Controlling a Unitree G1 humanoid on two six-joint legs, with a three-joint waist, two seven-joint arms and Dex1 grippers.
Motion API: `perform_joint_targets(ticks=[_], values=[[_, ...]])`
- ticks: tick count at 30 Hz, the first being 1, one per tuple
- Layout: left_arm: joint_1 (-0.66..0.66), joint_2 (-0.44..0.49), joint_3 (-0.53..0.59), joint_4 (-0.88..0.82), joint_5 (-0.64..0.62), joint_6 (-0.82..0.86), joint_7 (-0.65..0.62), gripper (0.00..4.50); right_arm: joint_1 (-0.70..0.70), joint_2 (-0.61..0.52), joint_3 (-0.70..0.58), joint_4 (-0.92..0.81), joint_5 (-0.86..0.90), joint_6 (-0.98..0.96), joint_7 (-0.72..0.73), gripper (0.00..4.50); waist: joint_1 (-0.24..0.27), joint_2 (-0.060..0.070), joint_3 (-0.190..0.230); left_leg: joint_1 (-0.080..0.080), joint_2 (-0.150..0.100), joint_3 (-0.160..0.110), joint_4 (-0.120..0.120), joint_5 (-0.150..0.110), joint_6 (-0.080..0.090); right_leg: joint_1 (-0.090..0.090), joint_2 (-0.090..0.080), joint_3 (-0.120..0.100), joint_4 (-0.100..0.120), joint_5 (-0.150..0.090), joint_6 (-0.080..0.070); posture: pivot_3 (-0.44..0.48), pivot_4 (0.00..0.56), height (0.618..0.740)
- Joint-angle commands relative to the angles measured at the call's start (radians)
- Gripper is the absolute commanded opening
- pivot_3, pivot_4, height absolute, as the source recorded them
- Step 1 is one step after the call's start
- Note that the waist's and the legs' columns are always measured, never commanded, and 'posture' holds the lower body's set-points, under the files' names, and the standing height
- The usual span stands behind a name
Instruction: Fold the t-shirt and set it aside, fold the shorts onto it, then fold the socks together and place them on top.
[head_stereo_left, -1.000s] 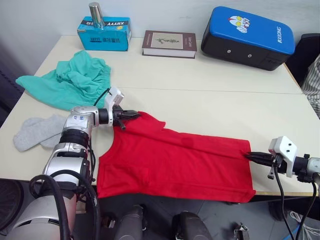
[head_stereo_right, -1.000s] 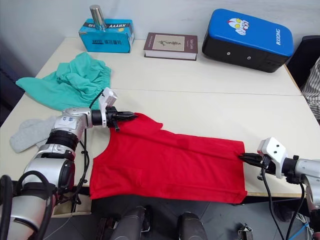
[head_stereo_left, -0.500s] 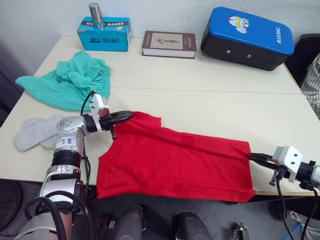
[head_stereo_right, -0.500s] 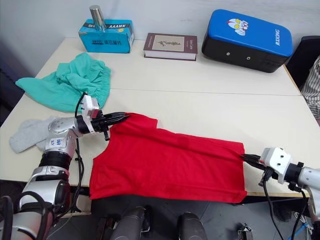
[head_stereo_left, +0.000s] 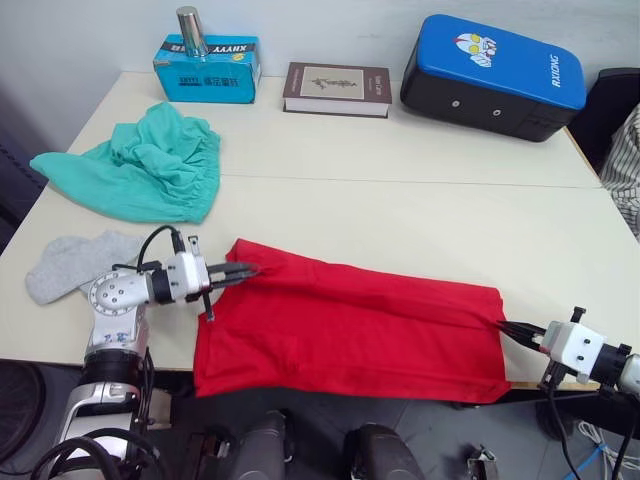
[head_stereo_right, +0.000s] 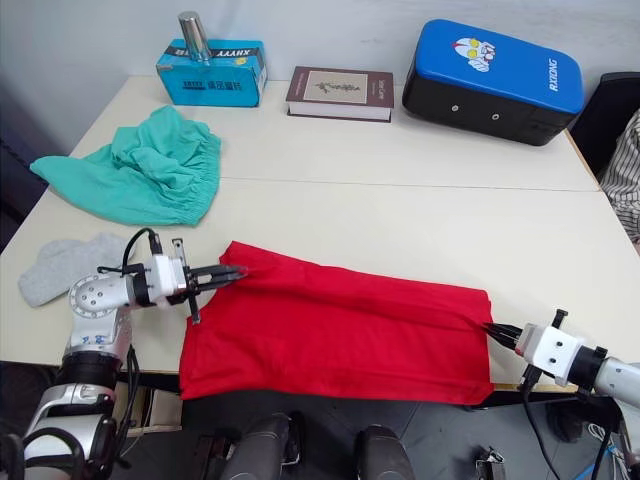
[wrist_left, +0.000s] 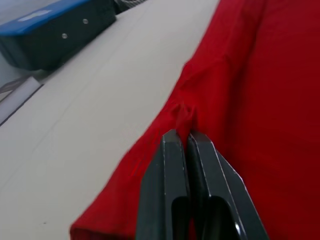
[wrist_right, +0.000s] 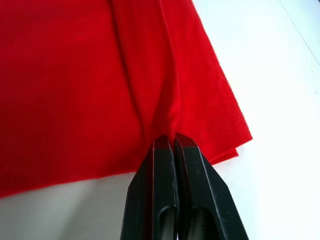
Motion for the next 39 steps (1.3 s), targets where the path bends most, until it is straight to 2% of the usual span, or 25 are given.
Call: perform_joint_targets(ticks=[1, 4, 8, 9, 12, 15, 19, 20, 24, 27, 28, 30, 37, 39], values=[[0.005, 0.030, -0.031, -0.002, 0.029, -0.106, -0.001, 0.00, -0.003, -0.006, 0.014, 0.029, -0.011, -0.046, -0.013, 0.01, 0.000, 0.000, 0.000, 0.000, 0.000, 0.000, 0.000, 0.000, 0.000, 0.000, 0.000, 0.000, 0.000, 0.000, 0.000, 0.000, 0.150, 0.740], [0.006, 0.047, -0.060, 0.024, 0.023, -0.126, -0.022, 0.00, -0.003, -0.011, 0.036, 0.048, -0.021, -0.057, -0.015, 0.01, 0.000, 0.000, 0.000, 0.000, 0.000, 0.000, 0.000, -0.001, 0.001, 0.000, 0.000, 0.000, 0.000, 0.000, 0.000, 0.000, 0.150, 0.740], [0.009, 0.060, -0.083, 0.030, -0.003, -0.116, -0.050, 1.03, 0.014, -0.009, 0.041, 0.017, 0.041, 0.003, 0.008, 0.00, -0.001, 0.000, 0.000, 0.000, 0.000, 0.000, 0.000, -0.001, 0.001, 0.000, 0.000, 0.000, 0.000, 0.000, 0.000, 0.000, 0.150, 0.740], [0.011, 0.063, -0.085, 0.029, -0.007, -0.114, -0.054, 1.32, 0.021, -0.011, 0.039, 0.003, 0.059, 0.016, 0.019, 0.19, 0.000, 0.000, 0.000, 0.000, 0.000, 0.000, 0.000, -0.001, 0.001, 0.000, 0.000, 0.000, 0.000, 0.000, 0.000, 0.000, 0.150, 0.740], [0.016, 0.077, -0.087, 0.023, -0.025, -0.108, -0.072, 2.22, 0.041, -0.023, 0.034, -0.032, 0.097, 0.039, 0.053, 0.95, 0.000, 0.000, 0.000, 0.000, 0.000, 0.000, 0.000, -0.001, 0.002, 0.000, 0.000, 0.000, 0.000, 0.000, 0.000, 0.000, 0.150, 0.740], [0.027, 0.097, -0.079, 0.000, -0.068, -0.030, -0.097, 3.18, 0.076, -0.040, 0.019, -0.091, 0.164, 0.118, 0.100, 1.97, 0.000, 0.001, 0.000, 0.000, 0.000, 0.000, 0.000, -0.002, 0.003, 0.000, 0.000, 0.000, 0.000, 0.000, 0.000, 0.000, 0.150, 0.740], [0.075, 0.180, -0.074, -0.138, -0.182, 0.256, -0.186, 4.48, 0.221, -0.119, -0.022, -0.286, 0.315, 0.376, 0.197, 3.34, -0.001, 0.001, 0.000, 0.000, 0.000, -0.001, -0.002, -0.004, 0.005, 0.000, -0.001, 0.000, 0.000, 0.000, 0.000, 0.000, 0.150, 0.740], [0.093, 0.208, -0.076, -0.183, -0.204, 0.328, -0.209, 4.50, 0.248, -0.138, -0.044, -0.330, 0.349, 0.438, 0.205, 3.65, -0.001, 0.001, 0.000, 0.000, 0.000, -0.001, -0.003, -0.004, 0.005, 0.000, -0.001, 0.000, 0.000, 0.000, 0.000, 0.000, 0.150, 0.740], [0.138, 0.283, -0.068, -0.304, -0.269, 0.536, -0.247, 4.50, 0.303, -0.207, -0.134, -0.425, 0.424, 0.630, 0.241, 3.65, -0.011, 0.003, -0.001, 0.000, 0.000, -0.001, -0.005, -0.006, 0.007, 0.001, -0.001, 0.001, -0.004, -0.001, -0.001, 0.000, 0.150, 0.740], [0.100, 0.261, -0.042, -0.314, -0.289, 0.610, -0.180, 3.88, 0.237, -0.209, -0.154, -0.428, 0.448, 0.711, 0.221, 3.69, -0.015, 0.003, -0.001, 0.000, 0.000, -0.001, -0.005, -0.006, 0.007, 0.001, -0.001, 0.001, -0.005, -0.001, -0.001, 0.000, 0.150, 0.740], [0.063, 0.232, -0.034, -0.302, -0.291, 0.635, -0.132, 3.57, 0.178, -0.203, -0.141, -0.413, 0.443, 0.720, 0.207, 3.52, -0.016, 0.003, -0.001, 0.000, 0.000, -0.001, -0.005, -0.006, 0.007, 0.001, -0.001, 0.001, -0.005, -0.001, -0.001, 0.000, 0.150, 0.740], [0.002, 0.189, -0.036, -0.277, -0.266, 0.667, -0.061, 2.95, 0.075, -0.192, -0.109, -0.392, 0.419, 0.738, 0.184, 3.10, -0.016, 0.003, -0.001, 0.000, 0.000, -0.001, -0.005, -0.006, 0.007, 0.000, -0.001, 0.001, -0.004, -0.001, -0.001, 0.000, 0.150, 0.740], [-0.156, 0.069, -0.100, -0.133, -0.093, 0.616, 0.100, 0.63, -0.103, -0.086, 0.033, -0.384, 0.314, 0.718, 0.140, 0.60, -0.015, 0.002, -0.001, 0.000, 0.000, -0.001, -0.003, -0.003, 0.001, 0.000, 0.000, -0.001, -0.001, 0.001, 0.002, 0.000, 0.150, 0.740], [-0.196, 0.045, -0.121, -0.071, -0.043, 0.586, 0.130, 0.03, -0.140, -0.049, 0.075, -0.375, 0.278, 0.703, 0.127, 0.01, -0.015, 0.002, -0.001, -0.001, 0.000, -0.001, -0.002, -0.003, 0.001, -0.001, 0.000, -0.002, -0.001, 0.002, 0.003, 0.000, 0.150, 0.740]])
